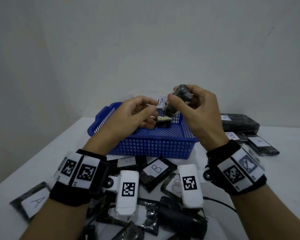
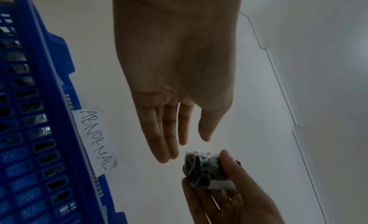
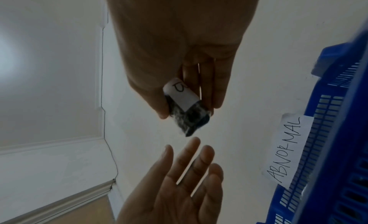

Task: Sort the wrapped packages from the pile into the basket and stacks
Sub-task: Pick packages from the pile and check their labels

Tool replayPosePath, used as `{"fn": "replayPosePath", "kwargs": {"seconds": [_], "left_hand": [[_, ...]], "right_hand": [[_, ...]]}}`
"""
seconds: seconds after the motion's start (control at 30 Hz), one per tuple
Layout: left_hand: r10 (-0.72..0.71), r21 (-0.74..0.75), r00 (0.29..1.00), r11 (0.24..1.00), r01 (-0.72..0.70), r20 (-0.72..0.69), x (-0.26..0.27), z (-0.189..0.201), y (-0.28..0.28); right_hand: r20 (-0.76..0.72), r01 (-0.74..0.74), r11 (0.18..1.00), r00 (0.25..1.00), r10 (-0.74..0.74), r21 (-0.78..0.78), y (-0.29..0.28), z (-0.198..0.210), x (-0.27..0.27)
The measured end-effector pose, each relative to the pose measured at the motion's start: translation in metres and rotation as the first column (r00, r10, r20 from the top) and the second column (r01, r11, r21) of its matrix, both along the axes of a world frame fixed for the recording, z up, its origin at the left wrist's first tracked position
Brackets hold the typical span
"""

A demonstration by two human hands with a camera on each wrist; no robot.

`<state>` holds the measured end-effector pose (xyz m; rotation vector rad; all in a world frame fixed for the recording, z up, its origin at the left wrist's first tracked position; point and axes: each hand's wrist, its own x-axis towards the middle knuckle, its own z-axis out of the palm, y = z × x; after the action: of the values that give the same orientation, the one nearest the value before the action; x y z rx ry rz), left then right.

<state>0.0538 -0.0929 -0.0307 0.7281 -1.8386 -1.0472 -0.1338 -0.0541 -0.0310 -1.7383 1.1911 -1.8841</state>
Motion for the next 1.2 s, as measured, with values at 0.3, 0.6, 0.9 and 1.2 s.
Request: {"fn": "replayPosePath", "kwargs": {"seconds": [0.3, 0.6, 0.9, 1.2], "left_hand": [[-0.051, 0.202, 0.977, 0.975, 0.093, -0.205, 0.0006, 0.001, -0.0006], [-0.009, 0.229, 0.957, 0.97, 0.079, -0.29, 0.0038, -0.0001, -0.0042], [0.087, 0.138, 0.986, 0.988, -0.067, -0.14, 0.0001, 0.0003, -0.0042], [-0.04, 0.359, 0.952, 0.921, 0.153, -0.304, -0.0022, 0.0019, 0.003]], "right_hand": [[-0.133, -0.106, 0.992, 0.984, 0.116, 0.074, 0.0065, 0.0025, 0.0074], [-0.032, -0.358, 0.922, 0.93, 0.367, 0.149, 0.0079, 0.0037, 0.01], [-0.094, -0.168, 0.973, 0.978, 0.184, 0.159, 0.0021, -0.0006, 0.008], [-0.132, -0.177, 0.973, 0.972, 0.197, 0.146, 0.0041, -0.003, 0.0077]]}}
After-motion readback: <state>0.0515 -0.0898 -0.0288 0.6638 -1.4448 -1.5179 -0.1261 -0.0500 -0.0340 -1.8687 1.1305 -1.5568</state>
